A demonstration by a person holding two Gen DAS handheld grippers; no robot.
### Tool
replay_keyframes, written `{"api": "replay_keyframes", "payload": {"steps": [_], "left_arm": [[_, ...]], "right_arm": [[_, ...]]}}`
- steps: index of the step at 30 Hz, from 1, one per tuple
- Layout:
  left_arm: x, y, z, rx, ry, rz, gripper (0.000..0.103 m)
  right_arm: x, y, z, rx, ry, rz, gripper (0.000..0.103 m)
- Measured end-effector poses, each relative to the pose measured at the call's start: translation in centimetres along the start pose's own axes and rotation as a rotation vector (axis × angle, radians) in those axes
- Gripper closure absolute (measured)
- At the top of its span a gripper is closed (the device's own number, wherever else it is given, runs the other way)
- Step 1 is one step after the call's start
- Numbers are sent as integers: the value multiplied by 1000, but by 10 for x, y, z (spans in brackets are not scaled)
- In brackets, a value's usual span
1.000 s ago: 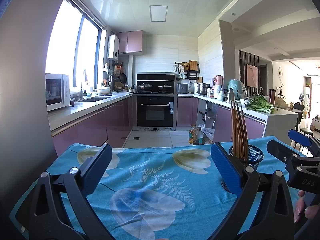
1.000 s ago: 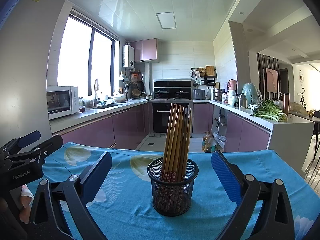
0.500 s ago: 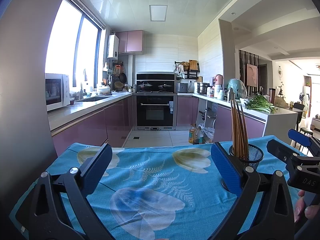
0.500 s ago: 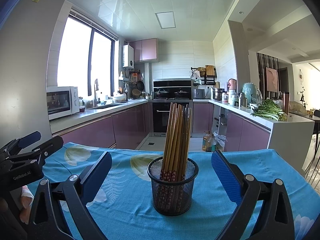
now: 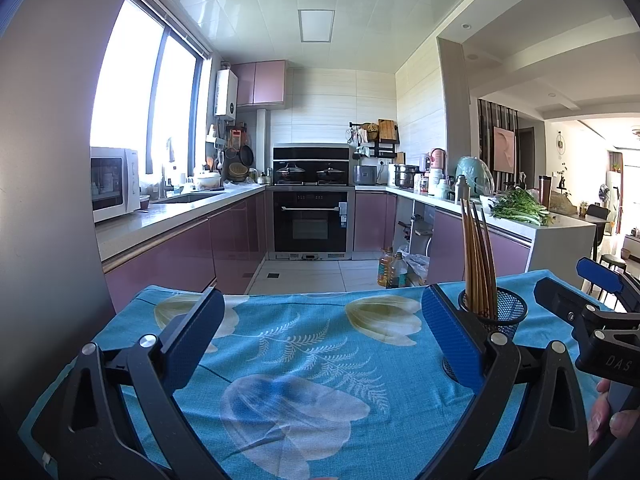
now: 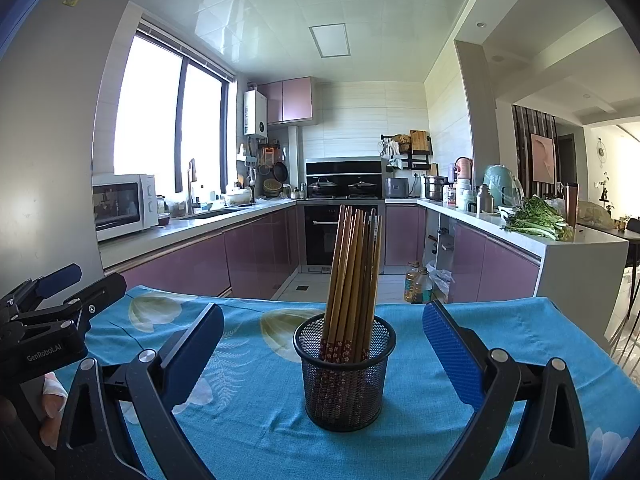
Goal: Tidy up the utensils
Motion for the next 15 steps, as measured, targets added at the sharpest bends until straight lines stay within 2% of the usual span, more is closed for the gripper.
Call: {"api": "replay_keyframes", "payload": {"steps": [15], "left_arm": [[0,0,1,-1,-1,0,6]], "right_arm": [[0,1,0,1,-2,2,7]]}}
Point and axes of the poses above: each gripper's, at about its wrist camera, not at the fingertips, and y roughly against the way its jaws point, x to its right, z to its underside, the point moved 2 cm from there along -y, roughly the way its jaws point, and after that the axes turned 2 degrees about x, right-handed, at the moved point
